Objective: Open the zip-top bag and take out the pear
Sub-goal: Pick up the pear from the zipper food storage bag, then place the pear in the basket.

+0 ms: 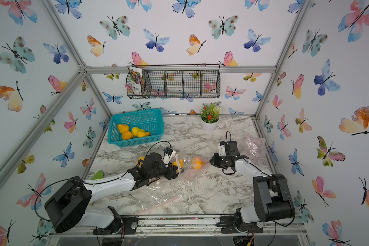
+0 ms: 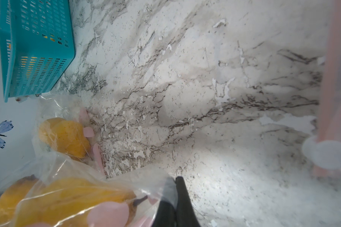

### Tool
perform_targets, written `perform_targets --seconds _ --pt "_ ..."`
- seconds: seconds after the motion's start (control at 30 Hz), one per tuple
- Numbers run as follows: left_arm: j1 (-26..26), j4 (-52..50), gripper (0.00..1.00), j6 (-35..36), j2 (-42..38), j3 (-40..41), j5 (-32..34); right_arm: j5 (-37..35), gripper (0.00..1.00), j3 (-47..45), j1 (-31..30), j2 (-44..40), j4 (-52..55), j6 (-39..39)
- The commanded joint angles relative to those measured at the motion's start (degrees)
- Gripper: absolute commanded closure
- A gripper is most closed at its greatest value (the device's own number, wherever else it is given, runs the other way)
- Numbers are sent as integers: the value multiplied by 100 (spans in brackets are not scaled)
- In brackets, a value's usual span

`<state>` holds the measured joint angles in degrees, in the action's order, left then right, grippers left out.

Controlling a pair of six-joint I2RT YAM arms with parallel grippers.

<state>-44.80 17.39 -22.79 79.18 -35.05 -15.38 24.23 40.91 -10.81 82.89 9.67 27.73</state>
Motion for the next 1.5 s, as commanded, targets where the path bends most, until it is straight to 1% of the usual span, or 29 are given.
perform_targets --seconds 0.0,0.07,0.23,0.33,0.47,0.67,0.8,0.87,0.97,1.07,1.17,1.3,1.4,1.47 --pt "228 -629 41 -127 -303 323 295 -1206 97 110 340 -80 -62 -72" --pt "281 -545 40 -186 -320 382 206 -1186 97 121 351 -71 -60 -82" --pt "348 -533 42 -253 -301 410 115 -1173 97 121 349 -71 -24 -91" --pt "366 -554 44 -212 -437 420 38 -1233 97 114 351 -80 8 -100" --pt "400 -870 43 -106 -825 433 87 -1388 97 93 394 -191 2 -66" --pt "657 -1644 43 60 -1719 498 94 -1524 97 119 465 -230 -20 -47" --pt "951 -2180 52 368 -2246 437 -165 -1546 97 146 509 -186 -59 -32" --pt "1126 -2547 55 467 -2408 276 -170 -1530 97 165 523 -169 -57 -31" --pt "1530 -2964 58 602 -2493 -98 -97 -1473 97 191 527 -125 -55 -33" --pt "2100 -3353 58 820 -2295 -717 -186 -1415 97 229 527 -98 -29 -44" --pt "2642 -3461 58 1078 -1853 -1275 -314 -1361 97 235 527 -98 -52 -40" --pt "3352 -3405 57 1270 -921 -1990 -418 -1265 97 273 527 -89 -19 -51" --pt "3722 -3400 57 1362 -138 -2522 -156 -1203 97 278 527 -110 -18 -52" --pt "3972 -3273 56 1269 403 -2930 -212 -1156 97 292 527 -91 -18 -58"
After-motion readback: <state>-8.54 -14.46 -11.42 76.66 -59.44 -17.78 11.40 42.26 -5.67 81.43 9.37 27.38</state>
